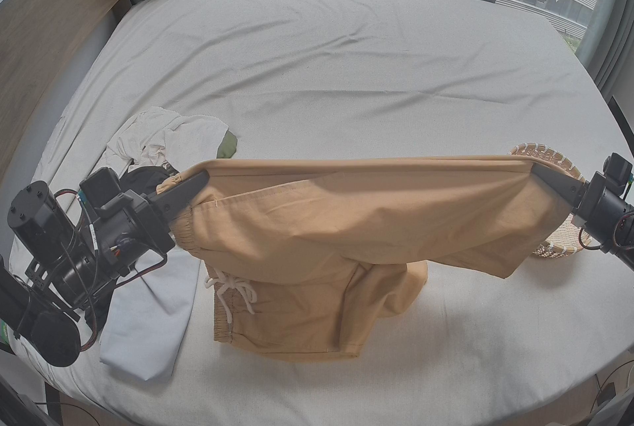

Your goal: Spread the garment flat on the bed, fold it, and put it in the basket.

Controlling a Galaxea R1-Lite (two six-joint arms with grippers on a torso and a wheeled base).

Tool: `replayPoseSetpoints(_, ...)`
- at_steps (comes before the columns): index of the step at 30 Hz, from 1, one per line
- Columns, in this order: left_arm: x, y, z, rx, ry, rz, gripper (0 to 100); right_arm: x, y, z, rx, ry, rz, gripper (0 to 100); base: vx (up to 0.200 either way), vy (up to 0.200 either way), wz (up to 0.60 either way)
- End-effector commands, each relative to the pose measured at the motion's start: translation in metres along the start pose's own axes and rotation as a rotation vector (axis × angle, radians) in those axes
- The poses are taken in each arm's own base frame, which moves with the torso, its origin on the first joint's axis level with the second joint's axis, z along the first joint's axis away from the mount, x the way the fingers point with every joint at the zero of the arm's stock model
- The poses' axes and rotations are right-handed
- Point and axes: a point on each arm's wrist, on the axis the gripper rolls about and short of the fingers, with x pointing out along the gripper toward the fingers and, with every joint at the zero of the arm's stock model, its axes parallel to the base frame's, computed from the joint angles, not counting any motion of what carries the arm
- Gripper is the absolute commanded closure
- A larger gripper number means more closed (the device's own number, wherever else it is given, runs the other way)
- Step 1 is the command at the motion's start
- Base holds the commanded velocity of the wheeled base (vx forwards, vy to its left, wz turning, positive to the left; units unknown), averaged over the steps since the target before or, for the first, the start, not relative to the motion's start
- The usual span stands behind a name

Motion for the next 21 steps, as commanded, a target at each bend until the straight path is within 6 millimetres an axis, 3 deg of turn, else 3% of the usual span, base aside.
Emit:
replayPoseSetpoints(1, 0.000, 0.009, -0.003, -0.007, 0.011, 0.035, 100, 0.001, 0.000, 0.001, 0.000, -0.003, -0.003, 100, 0.000, 0.000, 0.00)
replayPoseSetpoints(13, 0.007, 0.002, -0.003, -0.004, 0.008, -0.002, 100, 0.004, 0.001, -0.001, 0.002, 0.015, 0.019, 100, 0.000, 0.000, 0.00)
replayPoseSetpoints(21, 0.027, 0.008, 0.005, -0.067, -0.053, 0.010, 100, 0.021, -0.006, 0.005, 0.002, 0.011, 0.021, 100, 0.000, 0.000, 0.00)
